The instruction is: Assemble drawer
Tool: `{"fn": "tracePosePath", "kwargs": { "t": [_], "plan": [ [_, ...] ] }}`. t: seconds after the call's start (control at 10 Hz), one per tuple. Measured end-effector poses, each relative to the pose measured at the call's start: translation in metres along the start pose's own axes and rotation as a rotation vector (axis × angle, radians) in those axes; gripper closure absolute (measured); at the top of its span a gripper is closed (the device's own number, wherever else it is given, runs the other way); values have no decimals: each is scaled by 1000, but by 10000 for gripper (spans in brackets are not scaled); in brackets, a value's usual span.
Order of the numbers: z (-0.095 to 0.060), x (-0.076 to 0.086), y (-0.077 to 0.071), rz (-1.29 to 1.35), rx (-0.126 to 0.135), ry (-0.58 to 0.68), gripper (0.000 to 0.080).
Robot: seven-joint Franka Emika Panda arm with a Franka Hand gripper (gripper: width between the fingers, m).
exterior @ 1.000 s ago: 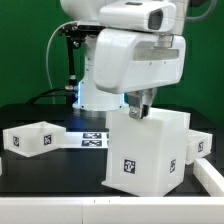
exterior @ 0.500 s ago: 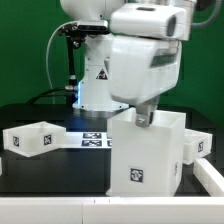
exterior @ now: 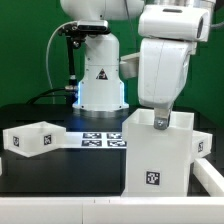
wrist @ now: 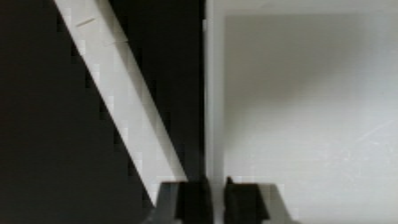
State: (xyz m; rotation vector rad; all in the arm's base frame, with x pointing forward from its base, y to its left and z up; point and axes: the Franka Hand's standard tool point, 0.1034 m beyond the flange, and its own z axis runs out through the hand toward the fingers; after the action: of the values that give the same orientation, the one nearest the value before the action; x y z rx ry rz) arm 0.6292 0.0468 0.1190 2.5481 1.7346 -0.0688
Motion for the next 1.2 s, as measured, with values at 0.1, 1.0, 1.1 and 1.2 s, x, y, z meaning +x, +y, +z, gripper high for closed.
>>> {"fn": "tracePosePath", "kwargs": {
  "t": [0.1, 1.0, 1.1, 1.2],
  "plan": [
    [0, 0, 1, -29, -1, 1, 768],
    [-4, 44, -3, -195, 2, 29, 768],
    [-4, 41, -2, -191, 3, 28, 768],
    [-3, 40, -1, -190, 3, 27, 768]
  ]
}}
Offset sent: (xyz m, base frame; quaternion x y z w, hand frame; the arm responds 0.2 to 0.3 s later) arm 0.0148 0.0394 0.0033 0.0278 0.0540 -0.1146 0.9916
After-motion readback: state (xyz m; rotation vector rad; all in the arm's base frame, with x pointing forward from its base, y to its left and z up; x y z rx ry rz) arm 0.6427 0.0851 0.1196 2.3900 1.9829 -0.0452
